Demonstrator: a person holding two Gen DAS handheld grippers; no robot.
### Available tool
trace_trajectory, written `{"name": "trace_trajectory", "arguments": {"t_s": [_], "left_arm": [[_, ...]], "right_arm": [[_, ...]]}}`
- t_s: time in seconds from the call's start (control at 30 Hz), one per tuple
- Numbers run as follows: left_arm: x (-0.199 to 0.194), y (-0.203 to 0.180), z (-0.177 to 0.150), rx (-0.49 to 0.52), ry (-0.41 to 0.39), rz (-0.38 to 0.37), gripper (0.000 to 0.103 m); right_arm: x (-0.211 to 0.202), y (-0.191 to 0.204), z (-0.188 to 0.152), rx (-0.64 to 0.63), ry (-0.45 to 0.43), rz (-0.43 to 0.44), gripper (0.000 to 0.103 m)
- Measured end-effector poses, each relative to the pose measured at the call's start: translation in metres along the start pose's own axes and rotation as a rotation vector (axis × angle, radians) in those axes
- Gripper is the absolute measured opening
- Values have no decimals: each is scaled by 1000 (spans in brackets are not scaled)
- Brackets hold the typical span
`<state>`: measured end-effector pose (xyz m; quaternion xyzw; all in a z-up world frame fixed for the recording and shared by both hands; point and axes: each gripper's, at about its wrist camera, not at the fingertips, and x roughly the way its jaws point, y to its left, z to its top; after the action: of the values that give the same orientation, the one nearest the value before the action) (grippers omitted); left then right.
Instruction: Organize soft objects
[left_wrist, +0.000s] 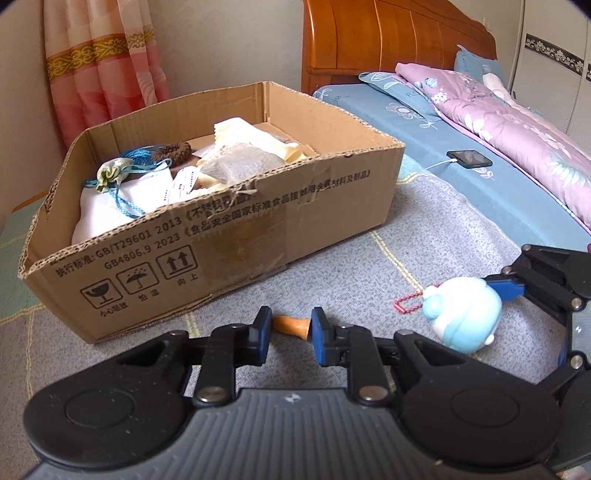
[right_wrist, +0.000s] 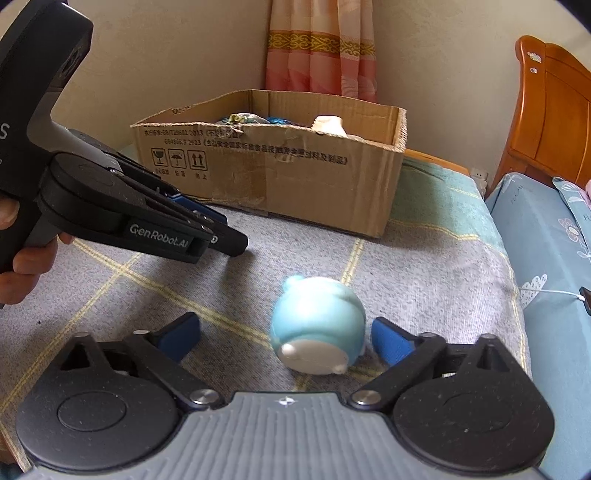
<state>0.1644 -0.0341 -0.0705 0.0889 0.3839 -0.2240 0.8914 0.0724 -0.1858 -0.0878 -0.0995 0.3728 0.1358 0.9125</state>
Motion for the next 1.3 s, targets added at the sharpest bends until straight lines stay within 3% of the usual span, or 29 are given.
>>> {"name": "trace_trajectory", "arguments": {"t_s": [0.27,0.67,0.77,0.93,1.07,1.3], "left_arm": [[-2,3,-2,-4,3,-1,21],[-37,8,1,-2,14,-20,20],[-60,10,10,-4,-34,-16,20],[-86,21,36,-7,-127,53,20],[-80,37,55,-3,-173,130,20],[-44,69,65,-60,-142,180,20]], "right_arm": [[-3,-2,8,18,8,-41,53],[-18,-2,14,0,0,-32,51],[-26,-5,19,-6,-18,-19,51],[-38,-10,29,3,-55,0,51],[-45,-12,38,-1,-83,3,51],[-53,-9,55,-34,-119,-2,51]]}}
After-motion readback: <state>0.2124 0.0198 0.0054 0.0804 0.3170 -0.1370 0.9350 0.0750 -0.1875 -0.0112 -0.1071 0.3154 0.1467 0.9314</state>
